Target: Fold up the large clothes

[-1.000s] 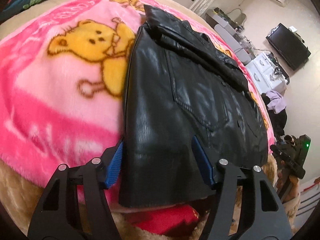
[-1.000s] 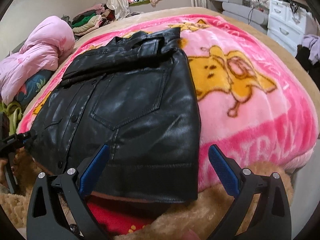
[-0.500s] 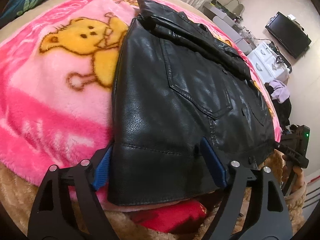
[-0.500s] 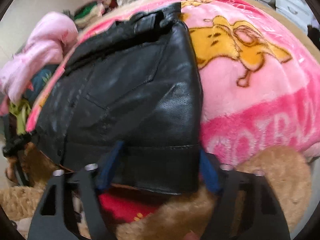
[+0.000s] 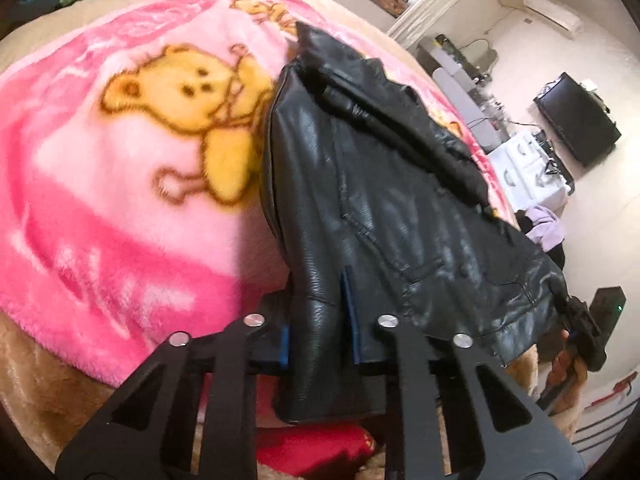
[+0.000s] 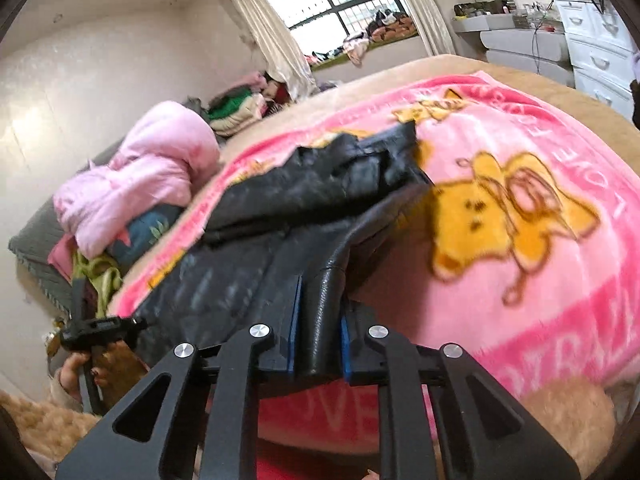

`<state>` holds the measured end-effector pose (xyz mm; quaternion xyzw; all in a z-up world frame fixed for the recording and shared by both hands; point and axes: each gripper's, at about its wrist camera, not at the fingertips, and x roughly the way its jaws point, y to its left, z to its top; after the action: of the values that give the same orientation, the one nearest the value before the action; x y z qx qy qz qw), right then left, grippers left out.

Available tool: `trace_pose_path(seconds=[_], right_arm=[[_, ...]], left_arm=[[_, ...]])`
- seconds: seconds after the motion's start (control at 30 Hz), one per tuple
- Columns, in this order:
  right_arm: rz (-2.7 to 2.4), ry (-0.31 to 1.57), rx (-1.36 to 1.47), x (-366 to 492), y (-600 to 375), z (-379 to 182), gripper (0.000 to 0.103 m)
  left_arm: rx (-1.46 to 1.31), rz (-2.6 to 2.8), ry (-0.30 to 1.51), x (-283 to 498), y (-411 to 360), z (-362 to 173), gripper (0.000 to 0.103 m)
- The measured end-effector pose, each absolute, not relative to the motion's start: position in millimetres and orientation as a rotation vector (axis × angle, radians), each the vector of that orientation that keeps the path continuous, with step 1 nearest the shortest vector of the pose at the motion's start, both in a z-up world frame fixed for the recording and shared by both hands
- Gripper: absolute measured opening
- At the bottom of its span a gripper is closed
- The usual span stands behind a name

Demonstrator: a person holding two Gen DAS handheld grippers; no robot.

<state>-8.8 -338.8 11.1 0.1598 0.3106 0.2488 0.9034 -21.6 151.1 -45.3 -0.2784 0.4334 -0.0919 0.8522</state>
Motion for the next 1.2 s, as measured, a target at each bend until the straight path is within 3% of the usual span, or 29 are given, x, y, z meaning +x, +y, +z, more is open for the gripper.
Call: trace_pose_path(seconds=[0.7,1.2], right_arm=[[0.453,0.49,0.407,91.4,-343.4,77.2,0.01],[0.357,0.586,0.413,201.2,-326.0,71.1,0.01]], left_arm=[[-0.534,-0.293,0.641,84.3,149.0,64.7,0.009],[-0.459,-0.273,0.694,188.3,147.4,61.4,0.011]])
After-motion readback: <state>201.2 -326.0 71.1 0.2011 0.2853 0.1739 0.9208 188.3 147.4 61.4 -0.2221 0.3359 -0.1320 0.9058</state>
